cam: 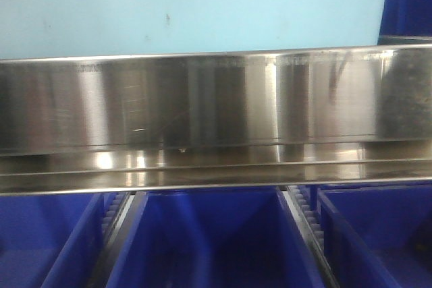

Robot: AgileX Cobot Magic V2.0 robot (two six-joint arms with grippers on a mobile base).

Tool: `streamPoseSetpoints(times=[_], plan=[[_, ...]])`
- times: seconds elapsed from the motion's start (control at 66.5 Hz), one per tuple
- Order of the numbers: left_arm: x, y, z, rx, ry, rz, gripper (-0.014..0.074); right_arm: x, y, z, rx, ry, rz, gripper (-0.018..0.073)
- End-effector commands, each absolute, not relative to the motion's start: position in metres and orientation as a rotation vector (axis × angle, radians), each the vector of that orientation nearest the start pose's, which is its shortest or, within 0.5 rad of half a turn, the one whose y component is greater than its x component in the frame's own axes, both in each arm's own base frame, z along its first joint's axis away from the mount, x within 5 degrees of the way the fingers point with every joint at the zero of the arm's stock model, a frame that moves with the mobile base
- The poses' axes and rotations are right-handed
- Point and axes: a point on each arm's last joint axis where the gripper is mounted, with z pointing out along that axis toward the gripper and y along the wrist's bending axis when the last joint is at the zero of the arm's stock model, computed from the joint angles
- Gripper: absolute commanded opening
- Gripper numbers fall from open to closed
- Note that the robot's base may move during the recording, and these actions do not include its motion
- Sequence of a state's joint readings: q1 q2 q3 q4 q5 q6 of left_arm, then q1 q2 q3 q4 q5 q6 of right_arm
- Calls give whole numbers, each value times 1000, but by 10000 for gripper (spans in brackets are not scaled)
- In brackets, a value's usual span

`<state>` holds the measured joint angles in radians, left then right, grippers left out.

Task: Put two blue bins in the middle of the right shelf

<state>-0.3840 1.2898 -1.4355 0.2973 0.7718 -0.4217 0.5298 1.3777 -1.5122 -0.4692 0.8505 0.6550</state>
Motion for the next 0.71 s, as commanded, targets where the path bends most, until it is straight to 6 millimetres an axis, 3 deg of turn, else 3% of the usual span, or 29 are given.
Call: streamPoseSetpoints(times=[0.0, 0.166, 0.481, 0.692], plan=[[263, -97, 438, 49, 2049, -241, -111, 271, 127, 435, -18, 2080, 173, -152], [264, -105, 430, 70, 2036, -280, -111, 272, 129, 423, -29, 2098, 172, -152], [267, -109, 391, 103, 2093, -269, -111, 275, 133, 385, -42, 2151, 185, -152], [267, -109, 389, 108, 2086, -272, -111, 275, 135, 377, -62, 2149, 197, -152]])
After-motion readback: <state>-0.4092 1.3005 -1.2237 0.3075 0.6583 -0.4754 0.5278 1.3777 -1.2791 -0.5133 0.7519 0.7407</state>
